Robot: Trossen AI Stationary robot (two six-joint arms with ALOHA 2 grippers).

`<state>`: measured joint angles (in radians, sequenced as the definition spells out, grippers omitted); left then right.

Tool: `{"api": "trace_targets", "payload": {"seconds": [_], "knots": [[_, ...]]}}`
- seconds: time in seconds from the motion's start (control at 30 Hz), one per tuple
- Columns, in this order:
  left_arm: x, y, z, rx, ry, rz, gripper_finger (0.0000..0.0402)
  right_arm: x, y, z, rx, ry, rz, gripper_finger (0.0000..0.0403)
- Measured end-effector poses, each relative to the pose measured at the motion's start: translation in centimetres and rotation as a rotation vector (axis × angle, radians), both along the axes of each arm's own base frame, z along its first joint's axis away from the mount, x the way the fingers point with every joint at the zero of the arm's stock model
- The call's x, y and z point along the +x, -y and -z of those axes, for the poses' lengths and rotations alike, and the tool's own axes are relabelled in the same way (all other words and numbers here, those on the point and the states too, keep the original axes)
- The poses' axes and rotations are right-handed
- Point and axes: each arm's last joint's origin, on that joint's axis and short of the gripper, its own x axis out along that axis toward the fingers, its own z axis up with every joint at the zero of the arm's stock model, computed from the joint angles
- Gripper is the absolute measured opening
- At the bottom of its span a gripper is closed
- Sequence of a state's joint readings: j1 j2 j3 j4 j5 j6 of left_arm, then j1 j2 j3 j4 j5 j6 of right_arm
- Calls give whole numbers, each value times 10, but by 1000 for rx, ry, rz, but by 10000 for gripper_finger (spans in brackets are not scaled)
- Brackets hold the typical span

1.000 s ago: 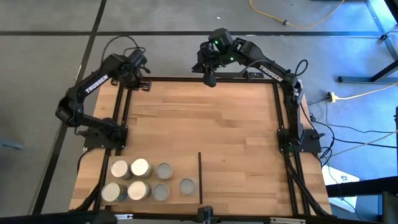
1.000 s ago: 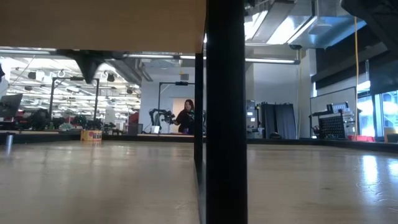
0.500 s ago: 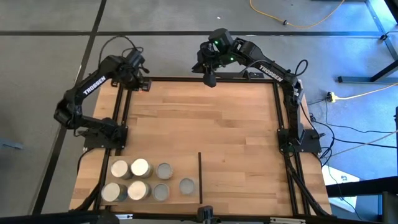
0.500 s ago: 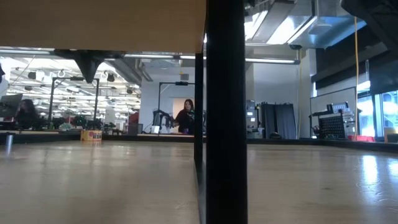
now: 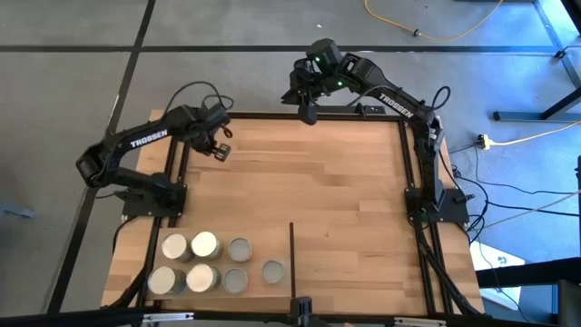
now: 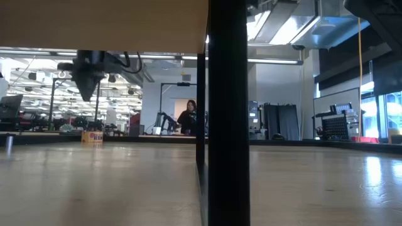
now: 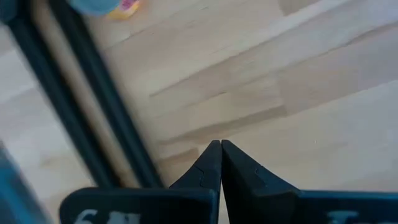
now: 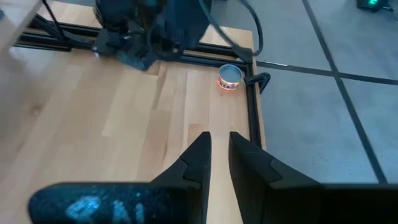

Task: Pick and place cans onto a shelf
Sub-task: Put the canned pineapple on the shelf

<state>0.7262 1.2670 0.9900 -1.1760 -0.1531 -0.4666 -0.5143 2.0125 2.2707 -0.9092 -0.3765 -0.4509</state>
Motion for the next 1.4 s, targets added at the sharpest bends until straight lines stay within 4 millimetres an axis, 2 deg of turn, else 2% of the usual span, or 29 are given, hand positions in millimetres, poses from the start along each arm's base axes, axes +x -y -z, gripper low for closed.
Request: {"api": "trace_targets", "payload": {"seconds": [0.13, 0.27, 0.43, 0.6, 0.83, 1.0, 1.13, 1.4], "knots": [[-2, 2, 19, 69, 56, -53, 0, 1, 4, 1, 12, 24, -19, 59], [0, 3, 26, 181, 129, -65, 0, 11, 9, 11, 14, 29, -19, 59], [-7, -2, 27, 387, 75, -131, 0, 29, 19, 35, 89, 27, 3, 59], [-9, -9, 35, 474, 92, -190, 0, 49, 21, 64, 154, 7, -60, 59], [-12, -16, 57, 569, 150, -272, 0, 75, -4, 91, 176, -42, -143, 59], [-19, -15, 65, 655, 96, -405, 0, 85, -27, 91, 163, -44, -203, 59], [-24, -18, 66, 653, 118, -484, 0, 90, -42, 91, 163, -47, -234, 59], [-31, -23, 67, 636, 156, -588, 0, 93, -55, 90, 197, -42, -293, 59]]}}
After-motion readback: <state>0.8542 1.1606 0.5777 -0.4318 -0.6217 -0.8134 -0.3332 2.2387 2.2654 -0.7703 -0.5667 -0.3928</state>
